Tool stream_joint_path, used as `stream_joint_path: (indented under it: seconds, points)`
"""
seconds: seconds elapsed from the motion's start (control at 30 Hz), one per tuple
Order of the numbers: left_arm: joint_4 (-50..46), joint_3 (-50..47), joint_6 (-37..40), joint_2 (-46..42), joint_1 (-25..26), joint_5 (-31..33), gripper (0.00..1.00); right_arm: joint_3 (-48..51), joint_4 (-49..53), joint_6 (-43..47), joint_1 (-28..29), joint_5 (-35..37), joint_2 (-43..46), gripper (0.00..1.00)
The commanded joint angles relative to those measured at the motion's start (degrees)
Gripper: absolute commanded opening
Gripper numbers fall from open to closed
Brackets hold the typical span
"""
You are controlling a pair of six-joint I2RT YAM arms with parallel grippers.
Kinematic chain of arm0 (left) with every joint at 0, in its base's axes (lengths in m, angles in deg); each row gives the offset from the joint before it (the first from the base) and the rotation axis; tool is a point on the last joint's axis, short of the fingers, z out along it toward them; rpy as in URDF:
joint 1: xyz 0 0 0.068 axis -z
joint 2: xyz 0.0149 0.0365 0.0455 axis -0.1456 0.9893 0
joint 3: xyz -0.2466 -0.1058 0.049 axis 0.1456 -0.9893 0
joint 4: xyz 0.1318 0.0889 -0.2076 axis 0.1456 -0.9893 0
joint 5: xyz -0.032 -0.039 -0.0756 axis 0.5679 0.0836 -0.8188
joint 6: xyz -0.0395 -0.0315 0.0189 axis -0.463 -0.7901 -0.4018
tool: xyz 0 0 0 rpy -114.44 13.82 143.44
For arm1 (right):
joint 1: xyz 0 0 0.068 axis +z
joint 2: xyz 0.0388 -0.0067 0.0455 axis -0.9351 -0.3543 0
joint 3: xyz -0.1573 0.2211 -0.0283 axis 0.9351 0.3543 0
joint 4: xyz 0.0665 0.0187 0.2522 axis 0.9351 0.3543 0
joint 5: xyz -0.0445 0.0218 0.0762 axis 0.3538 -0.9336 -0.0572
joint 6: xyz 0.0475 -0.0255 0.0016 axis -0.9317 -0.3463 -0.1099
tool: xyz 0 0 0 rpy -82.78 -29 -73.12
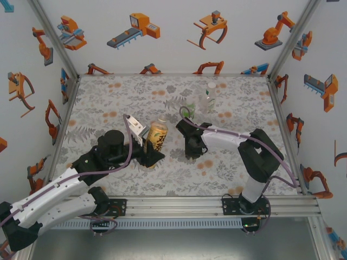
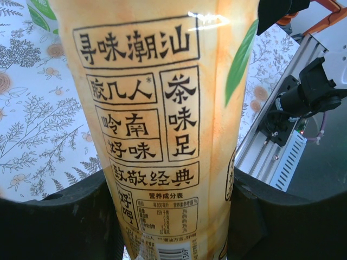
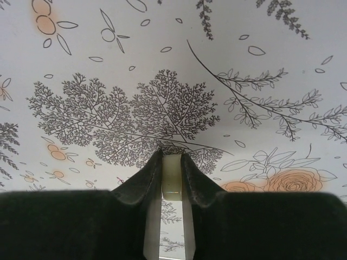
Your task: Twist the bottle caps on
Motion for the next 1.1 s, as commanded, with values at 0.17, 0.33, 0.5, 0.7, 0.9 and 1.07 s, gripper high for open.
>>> stream_joint_path:
  seconds: [0.17,0.33,0.5,0.7,0.9,1.07]
  points:
    - [0.3,2.1,-1.1,-0.5,-0.3,-0.5,0.04,5.2,-13.0,-3.4,-1.7,-11.1,3.8,0.18]
    - [0.4,2.2,-1.1,-0.3,-0.3,-0.6,0.04,14.5,-25.7,-9.7,-5.5,-17.0,6.2,0.24]
    - [0.2,2.3,-1.1,-0.7,-0.3,-0.5,0.04,19.2,-19.6,-9.5,-10.2,-13.7,10.3,0.33]
    - [-0.4,2.3,-1.1,-1.3,-0.3,0.0,0.04,15.0,-11.5,-6.2,-11.2,-6.7,10.3,0.46]
    - [-0.8,2.1,-1.1,-1.9,-0.3,0.4,0.04,3.9,-4.3,-1.8,-7.1,-2.7,1.6,0.49]
    - [-0.7,1.7,-1.6,-2.1,-0.3,0.4,0.04,-1.0,3.9,1.8,-3.0,1.8,-1.8,0.52]
